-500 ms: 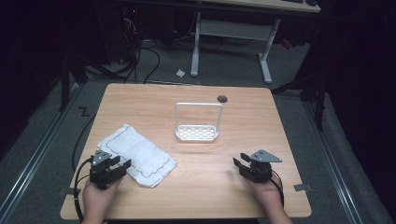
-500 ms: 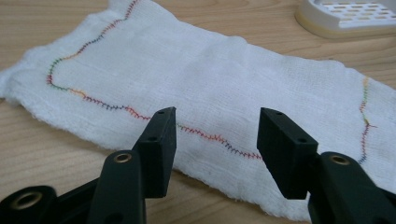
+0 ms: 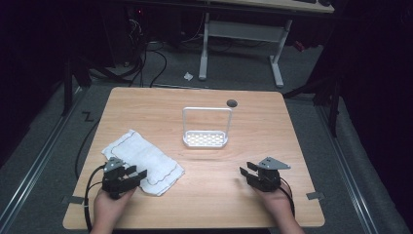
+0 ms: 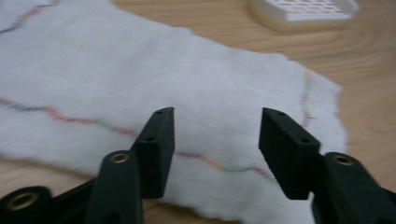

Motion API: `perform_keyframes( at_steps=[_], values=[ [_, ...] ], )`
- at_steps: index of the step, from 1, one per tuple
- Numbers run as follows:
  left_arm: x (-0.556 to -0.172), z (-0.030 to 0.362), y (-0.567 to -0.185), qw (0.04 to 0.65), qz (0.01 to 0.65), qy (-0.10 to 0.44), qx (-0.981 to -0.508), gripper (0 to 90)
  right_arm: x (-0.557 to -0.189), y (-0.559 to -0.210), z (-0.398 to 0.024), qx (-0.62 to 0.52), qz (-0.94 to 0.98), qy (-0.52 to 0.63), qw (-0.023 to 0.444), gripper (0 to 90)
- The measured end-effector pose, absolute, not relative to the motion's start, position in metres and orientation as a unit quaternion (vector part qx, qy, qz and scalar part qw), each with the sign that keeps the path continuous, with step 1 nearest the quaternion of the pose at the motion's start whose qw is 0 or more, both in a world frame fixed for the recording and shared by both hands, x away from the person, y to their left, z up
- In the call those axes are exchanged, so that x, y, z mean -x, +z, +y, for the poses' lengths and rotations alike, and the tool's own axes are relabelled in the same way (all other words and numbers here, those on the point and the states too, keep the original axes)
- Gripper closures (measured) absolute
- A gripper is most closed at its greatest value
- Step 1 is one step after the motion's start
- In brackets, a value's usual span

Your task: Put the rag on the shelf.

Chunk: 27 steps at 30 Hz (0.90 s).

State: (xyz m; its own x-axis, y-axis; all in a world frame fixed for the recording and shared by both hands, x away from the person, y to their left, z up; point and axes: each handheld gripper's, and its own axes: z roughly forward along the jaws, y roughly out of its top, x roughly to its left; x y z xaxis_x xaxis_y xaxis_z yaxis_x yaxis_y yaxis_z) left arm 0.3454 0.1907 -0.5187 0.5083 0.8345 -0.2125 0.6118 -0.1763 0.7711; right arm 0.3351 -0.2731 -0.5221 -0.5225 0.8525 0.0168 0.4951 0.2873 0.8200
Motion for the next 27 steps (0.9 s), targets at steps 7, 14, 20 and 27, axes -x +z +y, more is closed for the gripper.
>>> perform_keyframes(
  at_steps=[7, 14, 20, 27],
  values=[
    [-0.345, 0.169, -0.531, 0.382, 0.465, 0.126, -0.789, 90.0, -0.335, -0.524, -0.266, -0.43, 0.779, 0.408, 0.203, 63.0],
    [-0.326, 0.156, -0.533, 0.396, 0.427, 0.104, -0.806, 90.0, -0.329, -0.523, -0.245, -0.405, 0.793, 0.412, 0.193, 63.0],
    [-0.305, 0.121, -0.533, 0.398, 0.36, 0.087, -0.84, 90.0, -0.32, -0.521, -0.201, -0.349, 0.817, 0.425, 0.174, 65.7],
    [-0.304, 0.116, -0.534, 0.405, 0.352, 0.071, -0.841, 90.0, -0.328, -0.52, -0.152, -0.309, 0.841, 0.419, 0.147, 80.3]
  ],
)
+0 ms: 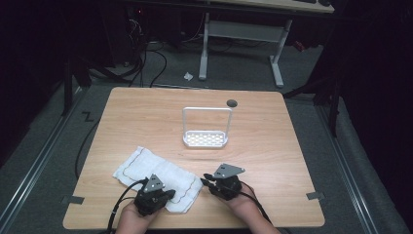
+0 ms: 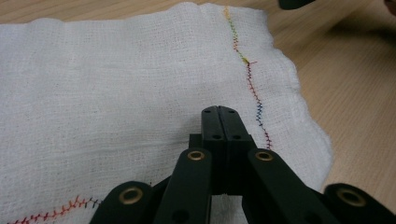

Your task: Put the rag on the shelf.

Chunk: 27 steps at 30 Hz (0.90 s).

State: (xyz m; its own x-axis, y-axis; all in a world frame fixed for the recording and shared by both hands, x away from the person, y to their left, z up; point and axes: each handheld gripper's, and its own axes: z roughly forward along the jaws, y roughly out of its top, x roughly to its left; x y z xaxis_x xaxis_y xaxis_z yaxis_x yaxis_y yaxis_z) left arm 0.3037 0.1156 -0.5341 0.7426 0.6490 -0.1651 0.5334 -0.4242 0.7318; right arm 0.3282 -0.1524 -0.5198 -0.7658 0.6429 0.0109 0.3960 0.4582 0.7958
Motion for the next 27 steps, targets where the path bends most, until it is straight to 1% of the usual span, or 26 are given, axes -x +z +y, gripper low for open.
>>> perform_keyframes(
  at_steps=[1, 3, 5, 6, 7, 11, 12, 13, 14, 15, 16, 20, 23, 27],
  values=[
    [-0.304, 0.116, -0.534, 0.406, 0.351, 0.07, -0.841, 90.0, -0.331, -0.521, -0.149, -0.31, 0.841, 0.421, 0.14, 82.3],
    [-0.304, 0.117, -0.534, 0.406, 0.352, 0.068, -0.84, 90.0, -0.339, -0.526, -0.137, -0.307, 0.85, 0.406, 0.139, 85.4],
    [-0.302, 0.113, -0.535, 0.421, 0.371, 0.06, -0.825, 90.0, -0.343, -0.531, -0.132, -0.309, 0.855, 0.394, 0.134, 87.8],
    [-0.302, 0.113, -0.535, 0.421, 0.37, 0.061, -0.826, 89.9, -0.343, -0.533, -0.131, -0.308, 0.858, 0.388, 0.134, 88.6],
    [-0.304, 0.116, -0.534, 0.406, 0.352, 0.071, -0.841, 89.9, -0.341, -0.534, -0.131, -0.303, 0.86, 0.386, 0.138, 89.9],
    [-0.305, 0.114, -0.534, 0.407, 0.354, 0.073, -0.839, 89.9, -0.324, -0.535, -0.142, -0.314, 0.856, 0.392, 0.125, 90.0],
    [-0.303, 0.109, -0.535, 0.423, 0.374, 0.06, -0.823, 89.9, -0.319, -0.535, -0.145, -0.316, 0.854, 0.394, 0.122, 90.0],
    [-0.306, 0.111, -0.534, 0.41, 0.354, 0.07, -0.838, 89.9, -0.312, -0.535, -0.149, -0.319, 0.853, 0.395, 0.117, 90.0],
    [-0.306, 0.109, -0.535, 0.41, 0.352, 0.07, -0.839, 89.7, -0.304, -0.535, -0.153, -0.319, 0.854, 0.395, 0.114, 90.0],
    [-0.304, 0.105, -0.535, 0.422, 0.366, 0.061, -0.827, 89.4, -0.298, -0.535, -0.155, -0.317, 0.856, 0.392, 0.115, 90.0],
    [-0.306, 0.106, -0.535, 0.411, 0.349, 0.071, -0.839, 89.1, -0.293, -0.535, -0.157, -0.319, 0.856, 0.392, 0.113, 90.0],
    [-0.306, 0.102, -0.534, 0.411, 0.343, 0.073, -0.842, 85.8, -0.282, -0.532, -0.16, -0.313, 0.856, 0.398, 0.108, 89.7],
    [-0.308, 0.103, -0.534, 0.413, 0.341, 0.068, -0.842, 85.6, -0.292, -0.527, -0.158, -0.313, 0.851, 0.406, 0.112, 89.4],
    [-0.308, 0.103, -0.535, 0.414, 0.34, 0.065, -0.842, 85.6, -0.324, -0.521, -0.144, -0.317, 0.848, 0.406, 0.126, 90.0]
  ],
)
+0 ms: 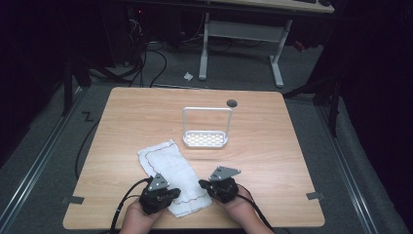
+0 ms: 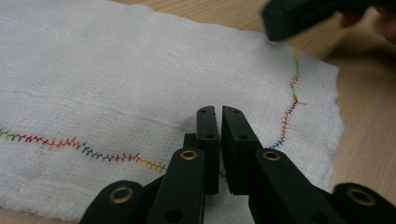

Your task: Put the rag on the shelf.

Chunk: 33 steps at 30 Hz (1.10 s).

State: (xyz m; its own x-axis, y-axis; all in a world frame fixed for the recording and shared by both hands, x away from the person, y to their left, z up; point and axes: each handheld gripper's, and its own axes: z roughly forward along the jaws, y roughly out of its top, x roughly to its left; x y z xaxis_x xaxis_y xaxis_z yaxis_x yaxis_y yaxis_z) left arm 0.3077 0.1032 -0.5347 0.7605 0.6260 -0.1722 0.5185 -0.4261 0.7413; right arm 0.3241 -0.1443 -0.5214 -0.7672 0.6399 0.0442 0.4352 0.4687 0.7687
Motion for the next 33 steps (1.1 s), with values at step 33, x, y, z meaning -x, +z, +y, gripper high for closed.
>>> perform_keyframes(
  at_steps=[33],
  values=[
    [-0.328, 0.101, -0.524, 0.429, 0.343, 0.086, -0.831, 79.3, -0.328, -0.527, -0.171, -0.355, 0.829, 0.407, 0.145, 86.9]
  ],
)
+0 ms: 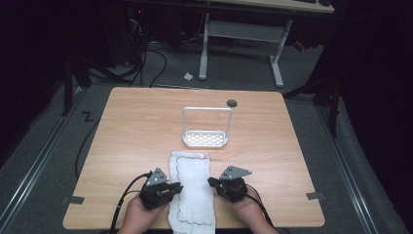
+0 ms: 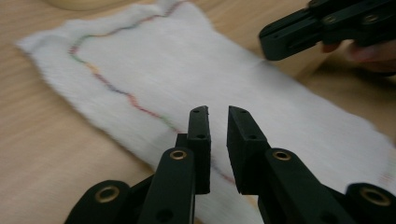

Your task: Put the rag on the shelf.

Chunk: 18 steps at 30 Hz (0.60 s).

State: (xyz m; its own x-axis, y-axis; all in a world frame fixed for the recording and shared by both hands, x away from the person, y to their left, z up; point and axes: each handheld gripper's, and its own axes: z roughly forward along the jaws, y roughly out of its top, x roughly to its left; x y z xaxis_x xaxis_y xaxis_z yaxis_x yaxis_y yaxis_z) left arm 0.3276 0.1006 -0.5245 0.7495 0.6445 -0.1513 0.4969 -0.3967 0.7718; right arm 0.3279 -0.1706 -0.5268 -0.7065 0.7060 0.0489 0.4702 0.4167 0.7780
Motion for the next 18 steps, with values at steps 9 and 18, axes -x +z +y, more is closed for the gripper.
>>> perform_keyframes(
  at_steps=[9, 18],
  values=[
    [-0.334, 0.097, -0.534, 0.416, 0.353, 0.089, -0.833, 78.6, -0.359, -0.532, -0.163, -0.362, 0.838, 0.378, 0.152, 87.0],
    [-0.314, 0.082, -0.533, 0.42, 0.324, 0.059, -0.846, 73.0, -0.328, -0.533, -0.191, -0.359, 0.839, 0.38, 0.149, 85.2]
  ],
)
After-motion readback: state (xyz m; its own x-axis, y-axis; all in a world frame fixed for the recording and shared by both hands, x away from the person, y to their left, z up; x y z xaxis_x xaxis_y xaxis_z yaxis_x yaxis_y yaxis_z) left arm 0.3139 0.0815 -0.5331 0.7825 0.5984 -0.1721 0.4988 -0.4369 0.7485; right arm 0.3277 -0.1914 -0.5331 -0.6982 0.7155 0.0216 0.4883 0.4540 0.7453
